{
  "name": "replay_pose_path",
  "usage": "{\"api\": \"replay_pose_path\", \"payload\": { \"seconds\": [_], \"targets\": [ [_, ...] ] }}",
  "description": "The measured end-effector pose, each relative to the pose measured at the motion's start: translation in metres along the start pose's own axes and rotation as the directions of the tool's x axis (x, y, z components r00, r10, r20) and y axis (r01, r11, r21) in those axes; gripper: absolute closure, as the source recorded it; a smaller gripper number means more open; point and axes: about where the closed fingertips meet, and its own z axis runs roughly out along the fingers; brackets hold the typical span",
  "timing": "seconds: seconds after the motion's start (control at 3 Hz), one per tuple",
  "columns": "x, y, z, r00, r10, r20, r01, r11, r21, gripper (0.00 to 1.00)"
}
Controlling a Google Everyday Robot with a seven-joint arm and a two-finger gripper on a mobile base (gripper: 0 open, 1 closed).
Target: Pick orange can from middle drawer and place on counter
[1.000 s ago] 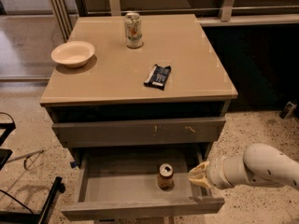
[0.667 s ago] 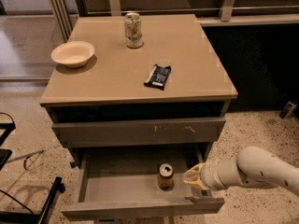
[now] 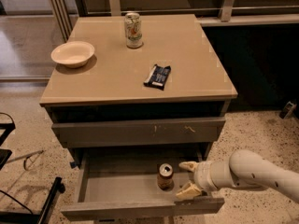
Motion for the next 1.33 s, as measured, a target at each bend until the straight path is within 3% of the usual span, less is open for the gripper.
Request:
{"api": "replay_pose_path", "payload": {
  "seconds": [0.67,1.0,1.33],
  "targets": [
    [-0.006,-0.003,0.022,0.999,-0.007,0.039,0.007,1.0000,0.000,0.37],
    [-0.007,-0.005,0.029,0.999,-0.002,0.048,0.002,1.0000,0.000,0.34],
    [-0.006,-0.008,0.037,0.998,0.007,0.055,-0.007,1.0000,0.002,0.23]
  ]
}}
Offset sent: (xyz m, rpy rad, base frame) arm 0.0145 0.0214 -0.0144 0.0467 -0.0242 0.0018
